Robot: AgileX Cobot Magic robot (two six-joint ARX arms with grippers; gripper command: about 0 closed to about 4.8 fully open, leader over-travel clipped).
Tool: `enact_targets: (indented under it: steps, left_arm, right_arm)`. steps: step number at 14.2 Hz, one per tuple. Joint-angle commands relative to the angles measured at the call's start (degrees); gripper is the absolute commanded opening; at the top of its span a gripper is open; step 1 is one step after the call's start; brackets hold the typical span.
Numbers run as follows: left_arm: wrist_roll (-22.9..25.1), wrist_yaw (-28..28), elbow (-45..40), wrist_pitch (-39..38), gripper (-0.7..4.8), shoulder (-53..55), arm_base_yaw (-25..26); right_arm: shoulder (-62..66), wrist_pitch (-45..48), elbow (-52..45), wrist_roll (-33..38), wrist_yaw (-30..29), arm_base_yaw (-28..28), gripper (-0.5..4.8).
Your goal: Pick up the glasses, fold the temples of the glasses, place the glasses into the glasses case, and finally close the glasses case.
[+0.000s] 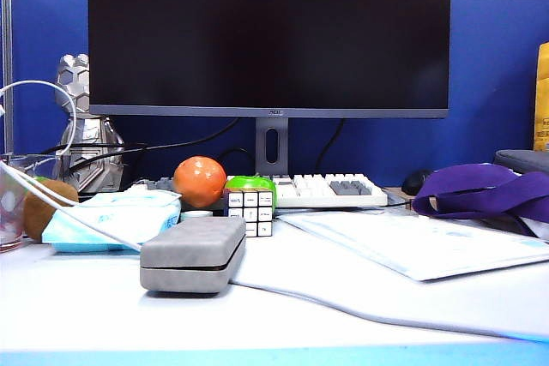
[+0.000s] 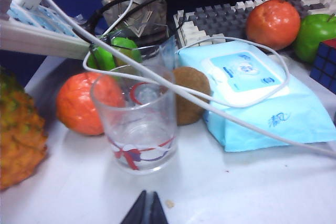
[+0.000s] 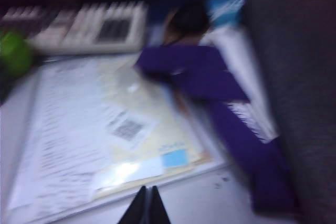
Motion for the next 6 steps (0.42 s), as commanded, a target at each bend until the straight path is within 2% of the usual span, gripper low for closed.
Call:
enact_targets:
  steps: [1,2,3,6]
  left_arm:
    - [0.04,0.26,-0.09,-0.79,-0.04,-0.09,0.07]
    - [0.02,0.26,-0.09,-0.76,-0.04,-0.09,0.07]
    - [0.02,0.26,-0.09,-0.79,-0.04,-0.09,0.07]
    - [0.02,0.26,-0.09,-0.76,-0.04,-0.09,0.07]
  right_arm:
    - [-0.17,-0.46,-0.55,-0.74,-7.08,-5.95,-0.04]
    - [-0.17,-1.46,-0.55,-0.79,-14.08,-11.39,-0.05]
    - [-0.17,-1.44,-0.55,-0.92,-13.03,-13.46,-0.05]
    - [-0.17,-1.27,-0.55,-0.96,-13.07,-13.18,-0.04]
